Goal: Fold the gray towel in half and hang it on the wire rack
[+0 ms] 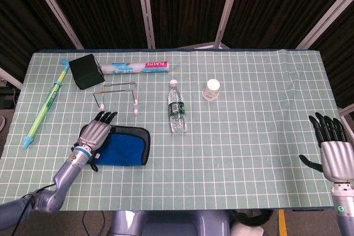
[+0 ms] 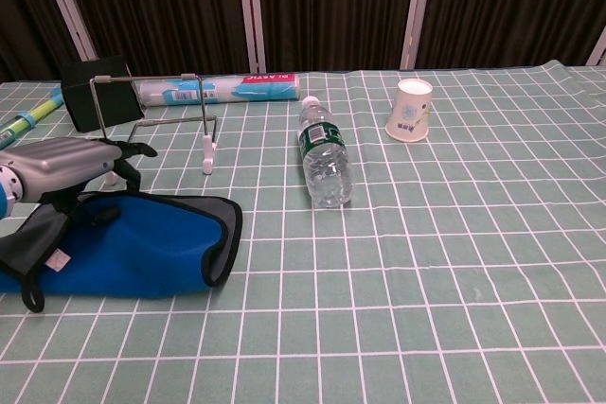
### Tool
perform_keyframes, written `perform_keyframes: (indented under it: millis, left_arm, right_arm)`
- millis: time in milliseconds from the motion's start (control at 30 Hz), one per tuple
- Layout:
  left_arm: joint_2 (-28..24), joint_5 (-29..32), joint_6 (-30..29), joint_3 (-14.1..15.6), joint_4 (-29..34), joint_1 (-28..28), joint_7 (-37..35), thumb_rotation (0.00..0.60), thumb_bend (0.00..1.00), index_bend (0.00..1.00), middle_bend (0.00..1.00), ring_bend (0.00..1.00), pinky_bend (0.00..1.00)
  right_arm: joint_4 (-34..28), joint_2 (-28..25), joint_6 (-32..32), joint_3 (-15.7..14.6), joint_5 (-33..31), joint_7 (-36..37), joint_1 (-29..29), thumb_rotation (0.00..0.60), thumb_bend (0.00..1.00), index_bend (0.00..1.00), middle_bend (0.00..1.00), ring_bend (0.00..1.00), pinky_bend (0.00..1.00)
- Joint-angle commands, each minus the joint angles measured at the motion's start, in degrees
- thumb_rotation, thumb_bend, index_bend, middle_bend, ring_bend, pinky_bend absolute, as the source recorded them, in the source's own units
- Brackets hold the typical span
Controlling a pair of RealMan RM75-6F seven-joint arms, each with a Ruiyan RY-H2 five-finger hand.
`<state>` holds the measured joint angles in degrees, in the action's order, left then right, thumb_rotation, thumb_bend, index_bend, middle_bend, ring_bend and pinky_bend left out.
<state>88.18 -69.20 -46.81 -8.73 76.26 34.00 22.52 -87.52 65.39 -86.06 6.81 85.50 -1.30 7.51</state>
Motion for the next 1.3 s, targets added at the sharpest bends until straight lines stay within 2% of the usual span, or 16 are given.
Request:
perform_keyframes:
  millis: [33,267,667,1067,1100,1167,1233,1300]
  left_arm:
    - [0.6,-0.8,0.0,0.5,-1.5,0.9,-0.6,0.600,0.56,0.66,0.00,0.00,0.00]
    - [2.1,-1.9,-0.1,1.6,-4.5,2.2,-2.3,0.600,0.56,0.66,0.00,0.00,0.00]
    - [4.0,-1.5,0.1,1.5,-8.9,4.0,-4.6,0.600,0.56,0.66,0.00,0.00,0.00]
    - [4.8,0.1,0.4,1.7,-10.0,5.1,-4.3,0.600,0.56,0.66,0.00,0.00,0.00]
    - [4.7,0.1,0.4,1.8,-9.9,5.1,-4.3,0.600,0.56,0.63,0.00,0.00,0.00]
    - [4.5,0.5,0.4,1.9,-9.4,5.0,-4.4,0.600,0.56,0.49,0.00,0.00,0.00]
    - [4.1,0.8,0.5,2.0,-8.8,4.9,-4.5,0.600,0.49,0.16,0.00,0.00,0.00]
    - [3.6,0.8,0.2,2.0,-8.1,4.9,-4.9,0.600,0.39,0.01,0.00,0.00,0.00]
  right_arm:
    - [0.0,0.0,0.1,0.0,0.0,-0.1,0.0,0.600,0.00,0.00,0.00,0.00,0.00]
    - [0.0,0.1,0.2,-0.1,-0.1,-0.5,0.0,0.600,0.00,0.00,0.00,0.00,0.00]
    - [-0.1,0.1,0.7,0.0,-0.7,-0.9,0.1,0.600,0.00,0.00,0.00,0.00,0.00]
    - [-0.1,0.1,0.8,0.1,-1.0,-0.9,0.1,0.600,0.00,0.00,0.00,0.00,0.00]
    - [-0.2,0.1,0.7,0.1,-1.0,-0.9,0.1,0.600,0.00,0.00,0.00,0.00,0.00]
    - [-0.2,0.0,0.7,0.1,-0.9,-0.8,0.1,0.600,0.00,0.00,0.00,0.00,0.00]
    - [-0.3,0.0,0.6,0.1,-0.8,-0.8,0.1,0.600,0.00,0.00,0.00,0.00,0.00]
    - [-0.3,-0.1,0.6,0.0,-0.7,-0.8,0.0,0.600,0.00,0.00,0.00,0.00,0.00]
